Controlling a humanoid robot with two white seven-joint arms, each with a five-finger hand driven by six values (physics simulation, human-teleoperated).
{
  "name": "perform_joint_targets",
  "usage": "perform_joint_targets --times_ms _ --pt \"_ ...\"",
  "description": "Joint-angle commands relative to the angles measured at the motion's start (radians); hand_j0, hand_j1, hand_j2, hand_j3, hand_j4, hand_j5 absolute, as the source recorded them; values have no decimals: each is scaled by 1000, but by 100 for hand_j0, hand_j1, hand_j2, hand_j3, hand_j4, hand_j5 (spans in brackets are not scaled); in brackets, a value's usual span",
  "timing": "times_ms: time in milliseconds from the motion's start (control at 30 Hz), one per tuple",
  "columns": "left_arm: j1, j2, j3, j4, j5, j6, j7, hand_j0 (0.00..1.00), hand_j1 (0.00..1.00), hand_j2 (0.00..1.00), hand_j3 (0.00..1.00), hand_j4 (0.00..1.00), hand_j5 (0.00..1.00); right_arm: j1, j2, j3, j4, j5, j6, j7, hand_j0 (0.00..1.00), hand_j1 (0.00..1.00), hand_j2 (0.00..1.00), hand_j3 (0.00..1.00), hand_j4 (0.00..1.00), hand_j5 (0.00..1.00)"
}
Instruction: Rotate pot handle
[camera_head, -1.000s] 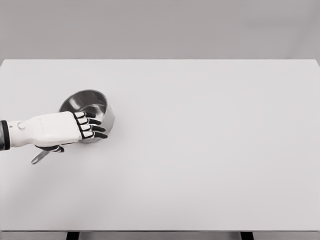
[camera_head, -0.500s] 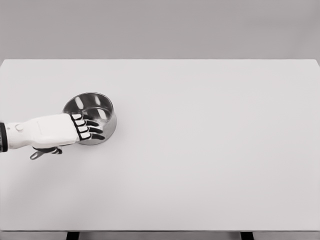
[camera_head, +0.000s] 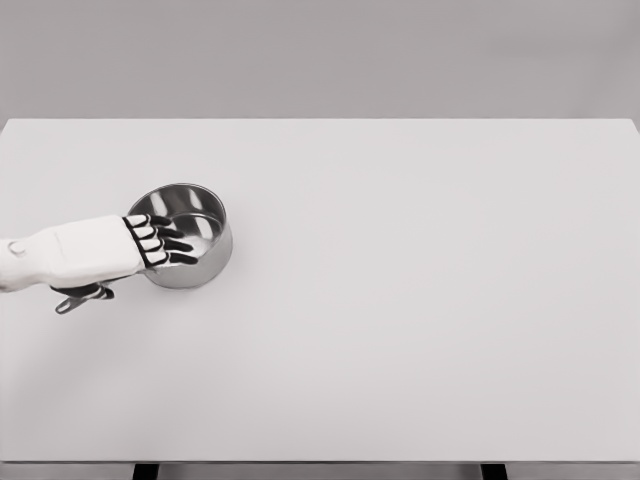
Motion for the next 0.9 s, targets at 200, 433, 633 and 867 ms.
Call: perform_joint_targets --times_ms 200,433,633,867 --pt "3 -7 4 24 9 2 0 100 100 100 100 100 100 0 0 0 0 0 1 0 100 100 100 100 100 100" --pt "5 -11 10 38 29 2 2 100 100 100 100 100 100 0 0 0 0 0 -1 0 100 100 100 100 100 100" --pt "5 -8 19 42 30 2 2 100 100 100 100 100 100 0 0 0 0 0 1 0 100 100 100 100 100 100" --pt "5 -8 19 59 30 2 2 100 100 100 100 100 100 0 0 0 0 0 -1 0 100 100 100 100 100 100"
